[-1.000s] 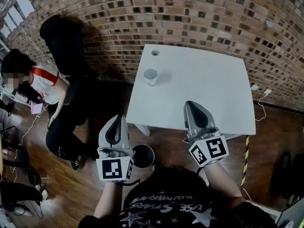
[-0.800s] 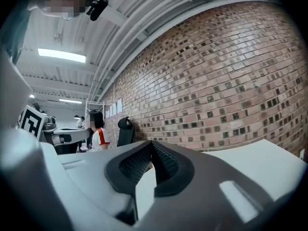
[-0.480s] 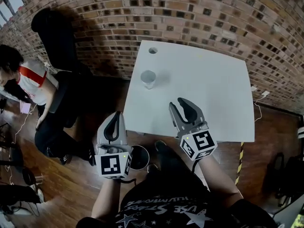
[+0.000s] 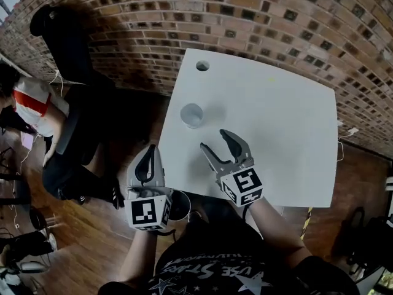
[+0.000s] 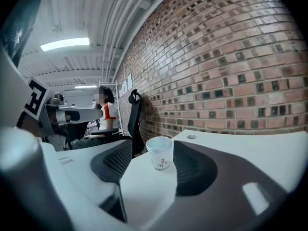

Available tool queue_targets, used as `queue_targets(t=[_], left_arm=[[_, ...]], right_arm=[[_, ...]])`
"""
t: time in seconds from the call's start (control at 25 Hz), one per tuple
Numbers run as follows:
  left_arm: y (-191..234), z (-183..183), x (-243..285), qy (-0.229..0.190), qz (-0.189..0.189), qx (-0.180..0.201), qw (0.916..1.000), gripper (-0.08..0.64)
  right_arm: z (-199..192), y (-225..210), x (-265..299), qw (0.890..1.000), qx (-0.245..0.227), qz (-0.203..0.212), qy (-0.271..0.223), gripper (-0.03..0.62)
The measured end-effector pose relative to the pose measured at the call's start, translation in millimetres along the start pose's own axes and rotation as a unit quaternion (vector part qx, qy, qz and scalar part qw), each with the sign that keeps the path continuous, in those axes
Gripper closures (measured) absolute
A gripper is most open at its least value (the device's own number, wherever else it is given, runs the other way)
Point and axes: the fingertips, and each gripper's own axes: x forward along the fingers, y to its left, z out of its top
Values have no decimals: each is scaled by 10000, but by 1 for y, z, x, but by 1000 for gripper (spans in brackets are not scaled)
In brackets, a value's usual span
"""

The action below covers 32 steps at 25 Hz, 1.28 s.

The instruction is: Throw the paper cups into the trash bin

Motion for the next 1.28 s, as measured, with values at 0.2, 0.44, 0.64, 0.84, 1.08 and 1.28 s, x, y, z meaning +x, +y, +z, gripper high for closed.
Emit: queue_targets(t=[0.2,0.44,0.64,0.84,1.08,1.28], left_arm=[[0,-18,22,190,142,-73,9997,555],[6,-28,41,420,358,-245,9982,554],[11,-47,52,445,293,-171,9984,554],[19,-60,61,569,445,-220,9971,555],[25,-66,65,588,550,-222,9965,555],[28,-68,70,685,570,-276,9956,555]], right_arm=[[-36,-10,27,9980,-203,146,580,264],[-47,-7,61,9956,-437,361,749,197],[-50,-6,78,9955,-424,491,685,192],[-57,-3,97,9944,-509,593,713,189],[-56,0,113,9944,-575,663,596,178],[-53,2,123,9942,-546,809,442,163]])
